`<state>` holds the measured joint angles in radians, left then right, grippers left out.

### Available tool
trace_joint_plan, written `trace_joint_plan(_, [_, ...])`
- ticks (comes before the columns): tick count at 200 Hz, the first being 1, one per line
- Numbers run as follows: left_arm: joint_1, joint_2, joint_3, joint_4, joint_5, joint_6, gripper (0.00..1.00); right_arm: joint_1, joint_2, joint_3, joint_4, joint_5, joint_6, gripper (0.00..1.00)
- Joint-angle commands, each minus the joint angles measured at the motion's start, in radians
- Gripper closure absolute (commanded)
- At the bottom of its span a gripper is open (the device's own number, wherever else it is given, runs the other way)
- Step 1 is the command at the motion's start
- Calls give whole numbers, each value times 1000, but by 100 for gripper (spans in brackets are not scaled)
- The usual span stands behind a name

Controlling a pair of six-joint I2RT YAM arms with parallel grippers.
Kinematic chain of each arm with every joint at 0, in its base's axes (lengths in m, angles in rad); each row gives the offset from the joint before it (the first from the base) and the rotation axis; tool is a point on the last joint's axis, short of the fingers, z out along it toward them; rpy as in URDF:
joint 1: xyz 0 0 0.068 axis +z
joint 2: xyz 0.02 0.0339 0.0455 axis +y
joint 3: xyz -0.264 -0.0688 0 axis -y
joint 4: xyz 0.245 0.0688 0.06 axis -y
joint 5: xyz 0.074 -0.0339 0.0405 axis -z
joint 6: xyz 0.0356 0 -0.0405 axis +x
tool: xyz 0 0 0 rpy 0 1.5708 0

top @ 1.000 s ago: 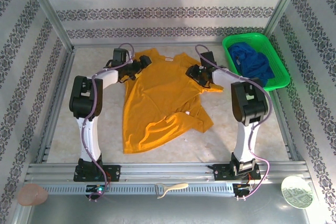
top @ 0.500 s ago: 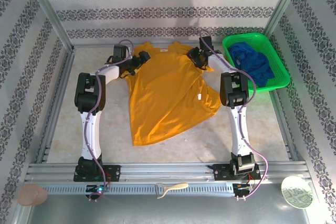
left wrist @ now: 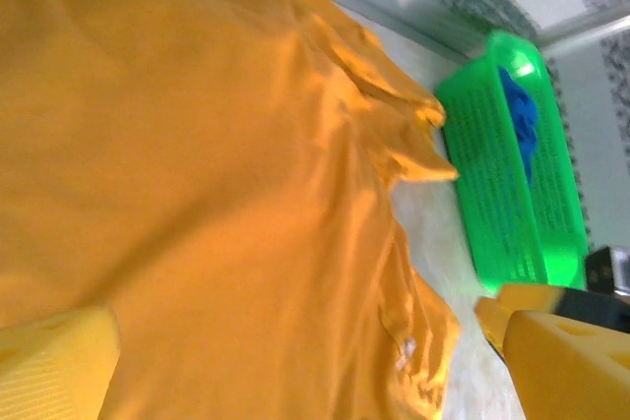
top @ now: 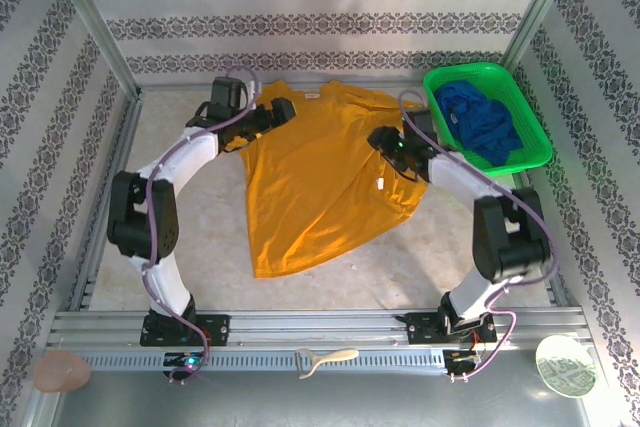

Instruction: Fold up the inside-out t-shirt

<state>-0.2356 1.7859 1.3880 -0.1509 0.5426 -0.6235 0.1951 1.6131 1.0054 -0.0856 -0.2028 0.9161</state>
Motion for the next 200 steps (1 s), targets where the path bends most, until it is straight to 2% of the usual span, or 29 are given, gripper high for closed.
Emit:
trace_joint_plan(1, [-80,-59,-91,-104,-102,47,0,-78,-61,-167,-30,104,-53,38])
trace_joint_plan(32, [-113,-75,-186,-7,-120,-12,0,-148,-110,-257,-56,160,-148,37])
trace_joint_plan(76, [-111,109,19,-97,-113,74,0,-164,27,-191,12,105,-198,37])
trace_joint_plan(94, [-109,149,68,-120,-104,89,0,-163,77,-159,19,85,-186,41])
trace_joint_plan(108, [-106,162,76,-118,-98,88,0,-164,103,-150,19,75,-182,53])
trace_joint_plan(117, [-101,158,67,-99,-94,79,0,-164,101,-159,21,68,-180,77])
trace_joint_plan(124, [-98,154,55,-80,-90,68,0,-164,88,-171,19,65,-178,99])
trace_joint_plan(127, [-97,150,49,-72,-89,63,0,-165,79,-179,18,64,-176,100])
trace_joint_plan(139, [-89,142,33,-53,-85,43,0,-164,14,-222,-4,58,-172,100])
trace_joint_plan(159, [-76,152,31,-42,-77,33,0,-143,-188,-335,-83,65,-135,100])
trace_joint_plan(178, [-66,183,41,-21,-63,32,0,-64,-442,-443,-243,145,-85,100])
trace_joint_plan(200, [-51,263,108,-35,-40,36,0,44,-729,-570,-434,241,57,100])
